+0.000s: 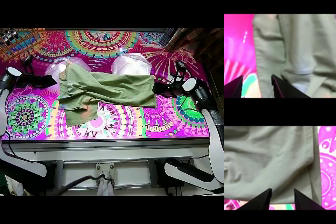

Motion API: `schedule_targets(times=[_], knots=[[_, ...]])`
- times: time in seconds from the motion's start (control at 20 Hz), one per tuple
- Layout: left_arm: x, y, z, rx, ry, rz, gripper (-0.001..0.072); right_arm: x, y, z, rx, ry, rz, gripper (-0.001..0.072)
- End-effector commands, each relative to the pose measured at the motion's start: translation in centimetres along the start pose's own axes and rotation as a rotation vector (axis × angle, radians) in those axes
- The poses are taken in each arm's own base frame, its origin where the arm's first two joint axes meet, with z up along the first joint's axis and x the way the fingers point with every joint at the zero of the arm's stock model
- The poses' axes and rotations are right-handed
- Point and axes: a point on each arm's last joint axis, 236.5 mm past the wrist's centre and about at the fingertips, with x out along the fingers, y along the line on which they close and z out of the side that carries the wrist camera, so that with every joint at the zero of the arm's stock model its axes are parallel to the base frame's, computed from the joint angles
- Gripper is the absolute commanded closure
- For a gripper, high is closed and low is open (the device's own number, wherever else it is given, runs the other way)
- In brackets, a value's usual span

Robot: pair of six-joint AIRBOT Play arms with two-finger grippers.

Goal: Fold the clothes and pants, and hang the long-sleeved shirts on hangers.

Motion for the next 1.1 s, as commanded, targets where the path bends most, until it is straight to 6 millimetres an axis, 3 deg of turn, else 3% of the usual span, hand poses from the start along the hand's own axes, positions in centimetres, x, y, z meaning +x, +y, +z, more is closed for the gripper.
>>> schedule_targets(times=[0.0,0.15,0.3,0.5,0.55,0.7,0.8,0.85,0.9,1.05], knots=[[1.6,0.6,-2.6,-0.012,0.103,-0.006,0.0351,-1.3,0.5,0.5,-0.005,-0.037,0.010,0.0396],[2.2,0.4,-4.6,-0.024,0.182,-0.033,0.0353,-1.6,0.6,0.6,-0.008,-0.044,0.011,0.0396],[2.0,-0.1,-5.4,-0.029,0.216,-0.057,0.0362,-1.6,0.6,0.7,-0.009,-0.048,0.011,0.0396],[2.2,-2.1,-6.5,-0.015,0.263,-0.112,0.0366,-1.6,0.6,1.1,-0.009,-0.064,0.011,0.0396],[2.3,-2.4,-7.0,-0.013,0.286,-0.123,0.0429,-1.6,0.6,1.1,-0.008,-0.065,0.010,0.0396],[2.6,-4.0,-8.8,-0.005,0.359,-0.173,0.0436,-1.6,0.6,1.2,-0.010,-0.069,0.009,0.0396],[3.0,-4.8,-9.1,0.009,0.369,-0.197,0.0526,-1.6,0.6,1.3,-0.010,-0.072,0.009,0.0396],[3.0,-5.0,-8.9,0.005,0.361,-0.203,0.0664,-1.6,0.6,1.3,-0.010,-0.070,0.008,0.0396],[3.0,-5.3,-8.6,-0.002,0.351,-0.217,0.0699,-1.6,0.5,1.2,-0.012,-0.070,0.006,0.0396],[2.4,-4.7,-7.7,-0.029,0.317,-0.224,0.0700,-1.7,-0.6,1.3,-0.024,-0.069,-0.028,0.0395]])
